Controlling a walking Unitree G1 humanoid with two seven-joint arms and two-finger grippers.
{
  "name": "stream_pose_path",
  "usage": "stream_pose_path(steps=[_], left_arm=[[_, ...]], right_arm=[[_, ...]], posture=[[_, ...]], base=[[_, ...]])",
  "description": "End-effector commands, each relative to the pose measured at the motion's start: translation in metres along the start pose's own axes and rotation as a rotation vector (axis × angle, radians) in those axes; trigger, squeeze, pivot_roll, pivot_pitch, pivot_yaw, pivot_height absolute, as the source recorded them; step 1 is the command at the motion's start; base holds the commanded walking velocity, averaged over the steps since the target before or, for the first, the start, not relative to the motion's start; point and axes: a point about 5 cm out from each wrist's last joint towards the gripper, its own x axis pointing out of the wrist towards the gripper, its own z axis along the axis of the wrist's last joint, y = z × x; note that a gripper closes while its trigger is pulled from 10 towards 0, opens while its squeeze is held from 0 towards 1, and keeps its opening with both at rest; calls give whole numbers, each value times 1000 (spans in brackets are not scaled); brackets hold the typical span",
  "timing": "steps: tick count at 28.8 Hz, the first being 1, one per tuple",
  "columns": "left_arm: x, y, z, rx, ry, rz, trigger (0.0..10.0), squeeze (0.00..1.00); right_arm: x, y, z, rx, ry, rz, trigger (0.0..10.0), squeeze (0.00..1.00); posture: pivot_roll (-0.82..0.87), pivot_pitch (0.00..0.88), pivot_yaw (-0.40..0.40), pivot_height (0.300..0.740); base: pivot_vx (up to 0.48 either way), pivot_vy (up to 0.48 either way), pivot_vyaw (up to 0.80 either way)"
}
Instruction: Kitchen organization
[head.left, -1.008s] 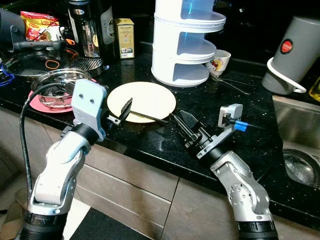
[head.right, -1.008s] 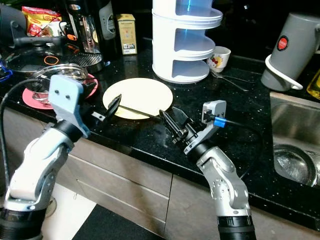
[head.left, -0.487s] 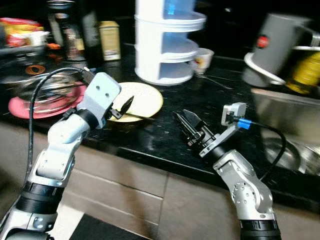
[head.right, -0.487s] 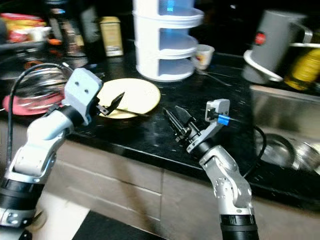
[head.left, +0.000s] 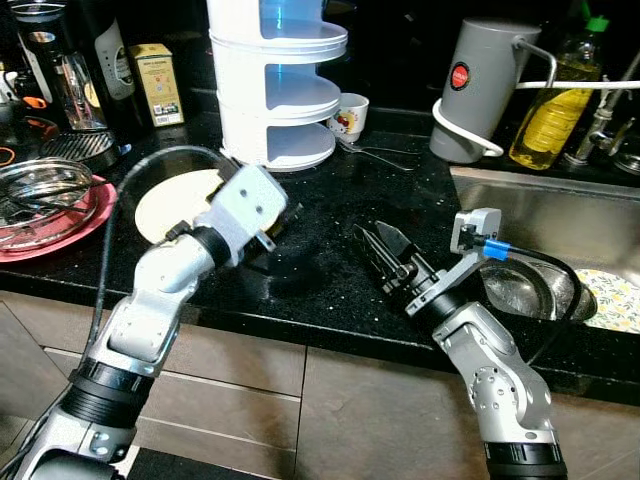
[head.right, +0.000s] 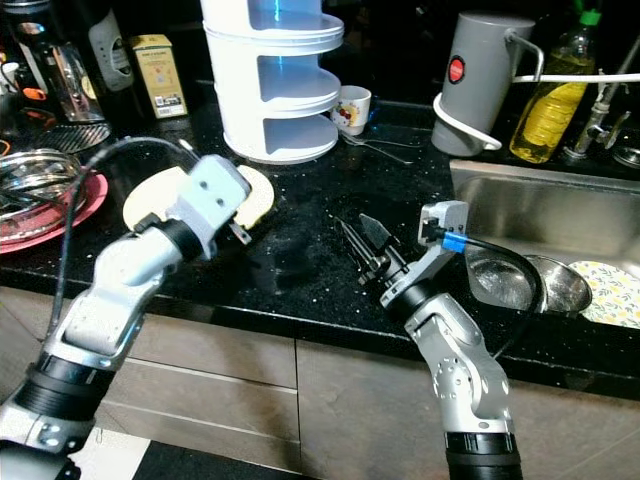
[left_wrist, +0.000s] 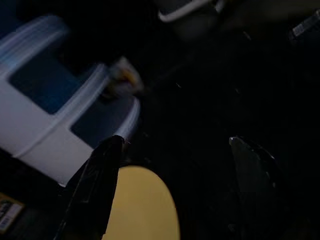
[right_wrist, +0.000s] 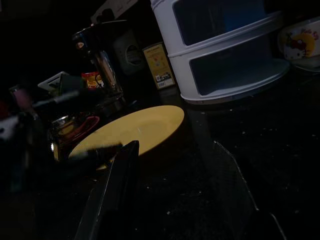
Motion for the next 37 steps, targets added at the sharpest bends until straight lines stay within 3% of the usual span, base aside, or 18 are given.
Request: stream_pose_path(steps=[1, 11, 21, 34, 35, 36, 37], left_arm=[[-3, -8, -8, 31, 66, -67, 10000, 0], [-6, -13, -25, 54, 165, -116, 10000, 0], [-11, -9, -40, 124, 256, -151, 10000, 0], [-6, -4, -51, 160, 261, -123, 10000, 0], [-5, -1, -52, 169, 263, -111, 7843, 0], [-5, 0, -53, 172, 265, -109, 0, 0], [-5, 0, -54, 173, 267, -110, 0, 0]], right_arm=[[0, 6, 1, 4, 2, 48, 10000, 0], [-7, 26, 1, 32, 40, 237, 10000, 0], [-10, 30, 0, 38, 57, 256, 10000, 0], [-13, 38, 0, 44, 67, 283, 10000, 0], [-14, 39, 0, 44, 68, 284, 10000, 0], [-14, 39, 0, 44, 68, 284, 10000, 0], [-14, 39, 0, 43, 68, 284, 10000, 0]], posture=[[-73, 0, -45, 740], [-85, 0, -40, 740], [-93, 0, -34, 740], [-113, 0, -19, 740], [-115, 0, -16, 740], [-118, 0, -15, 740], [-119, 0, -14, 740]], base=[[0, 0, 0], [0, 0, 0], [0, 0, 0], [0, 0, 0], [0, 0, 0], [0, 0, 0], [0, 0, 0]])
